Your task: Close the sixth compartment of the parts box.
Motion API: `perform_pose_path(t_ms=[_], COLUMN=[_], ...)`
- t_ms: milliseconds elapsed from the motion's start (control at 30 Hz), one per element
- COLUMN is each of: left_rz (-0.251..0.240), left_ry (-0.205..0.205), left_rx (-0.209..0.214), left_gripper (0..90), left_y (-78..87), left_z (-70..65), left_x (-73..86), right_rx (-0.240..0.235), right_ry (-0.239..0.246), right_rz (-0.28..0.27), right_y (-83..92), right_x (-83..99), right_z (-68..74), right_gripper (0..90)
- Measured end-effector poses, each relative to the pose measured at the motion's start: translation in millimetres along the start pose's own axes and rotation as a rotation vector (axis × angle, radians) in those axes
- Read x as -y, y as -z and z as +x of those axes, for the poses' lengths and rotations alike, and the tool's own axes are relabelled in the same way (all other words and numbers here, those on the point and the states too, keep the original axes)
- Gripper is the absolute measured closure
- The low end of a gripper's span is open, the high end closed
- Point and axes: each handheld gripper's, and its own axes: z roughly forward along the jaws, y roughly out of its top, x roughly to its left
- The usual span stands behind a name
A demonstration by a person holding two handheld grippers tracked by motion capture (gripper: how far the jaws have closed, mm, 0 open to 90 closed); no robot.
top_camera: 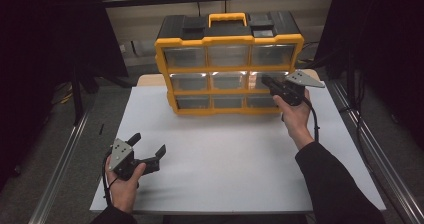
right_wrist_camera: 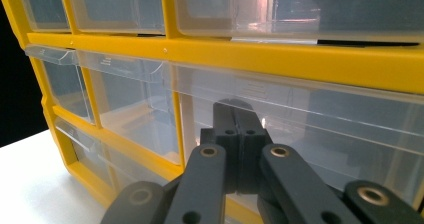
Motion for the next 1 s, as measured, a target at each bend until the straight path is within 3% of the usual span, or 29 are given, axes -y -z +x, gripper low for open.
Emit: perform_pose_path(t_ms=[533, 767, 1000], left_rz=[-0.001, 0.003, 0.001], left_ry=[0.027, 0.01, 0.015], left_rx=[-0.004, 0.004, 0.004], left_gripper=[3.3, 3.4, 3.3], left_y=[-3.4, -2.0, -2.9], left_z=[0.0, 0.5, 0.0], left_x=[0.5, 0.0, 0.5], right_rx=[0.017, 0.028, 0.013], right_ry=[0.006, 0.017, 0.015], right_rz=[0.008, 0.012, 0.021], right_y=[-2.1, -2.2, 0.8], right_x=[-1.0, -0.6, 0.7], right_z=[-3.0, -1.2, 3.3], right_gripper=[90.0, 89.9, 80.2])
